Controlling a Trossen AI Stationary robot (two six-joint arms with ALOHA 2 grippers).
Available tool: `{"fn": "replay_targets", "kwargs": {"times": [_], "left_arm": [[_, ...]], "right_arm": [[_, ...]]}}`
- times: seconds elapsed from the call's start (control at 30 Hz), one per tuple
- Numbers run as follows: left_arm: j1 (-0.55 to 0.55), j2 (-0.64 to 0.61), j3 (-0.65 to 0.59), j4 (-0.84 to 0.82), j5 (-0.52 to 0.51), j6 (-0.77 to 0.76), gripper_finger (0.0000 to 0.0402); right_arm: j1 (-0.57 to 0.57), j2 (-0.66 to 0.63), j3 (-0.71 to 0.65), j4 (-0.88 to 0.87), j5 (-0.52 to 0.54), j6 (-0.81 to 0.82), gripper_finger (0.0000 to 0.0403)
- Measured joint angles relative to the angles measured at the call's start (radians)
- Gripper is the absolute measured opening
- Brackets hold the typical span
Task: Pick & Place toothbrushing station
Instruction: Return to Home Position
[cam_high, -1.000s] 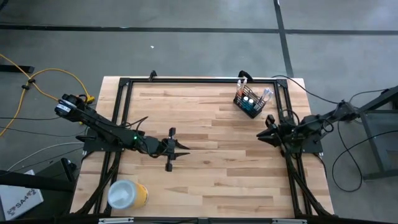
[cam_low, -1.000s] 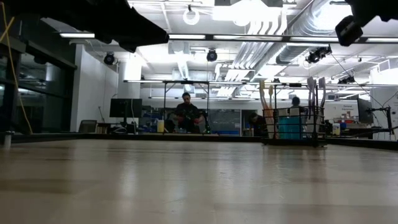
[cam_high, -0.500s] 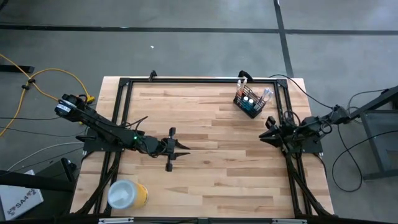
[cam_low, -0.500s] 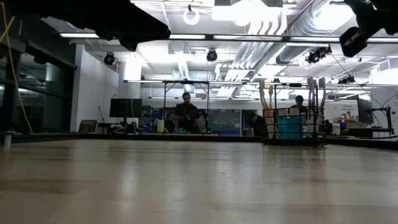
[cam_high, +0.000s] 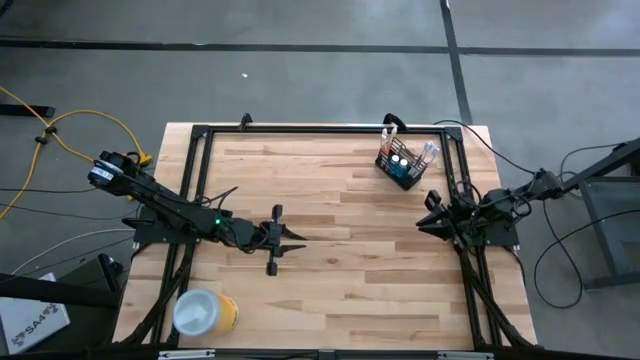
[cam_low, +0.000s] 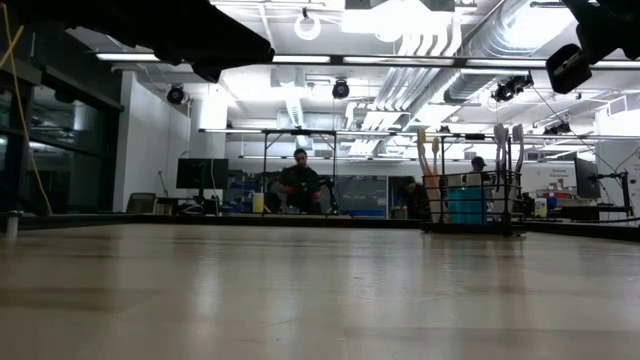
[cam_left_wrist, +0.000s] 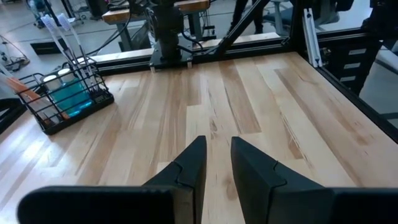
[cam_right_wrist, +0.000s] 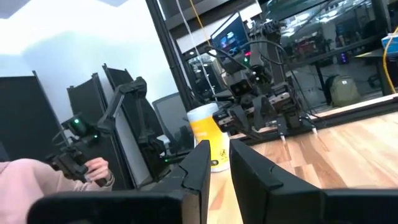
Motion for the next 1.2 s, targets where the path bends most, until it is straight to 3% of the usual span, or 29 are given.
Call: {"fn": "replay_targets", "kwargs": {"times": [0.27, 0.5, 0.8, 0.93, 1.1, 1.2], "left_arm": [[0.0, 0.0, 0.0, 0.005, 0.0, -0.004, 0.0069], [0.0, 0.0, 0.0, 0.034, 0.057, -0.001, 0.0069], [0.0, 0.001, 0.0, 0.052, 0.057, 0.004, 0.0069], [0.0, 0.001, 0.0, 0.056, 0.057, 0.005, 0.0069], [0.0, 0.001, 0.0, 0.056, 0.057, 0.005, 0.0069], [0.0, 0.001, 0.0, 0.056, 0.057, 0.005, 0.0069]], "right_arm": [[0.0, 0.0, -0.059, 0.04, 0.105, -0.003, 0.0052], [-0.017, 0.0, -0.059, -0.029, 0.097, -0.064, 0.0052], [-0.152, 0.0, -0.06, -0.114, 0.081, -0.025, 0.0052], [-0.223, 0.0, -0.06, -0.129, 0.023, -0.025, 0.0052], [-0.287, 0.001, -0.06, -0.162, -0.157, 0.021, 0.0052], [-0.297, 0.002, -0.06, -0.157, -0.202, 0.028, 0.0052]]}}
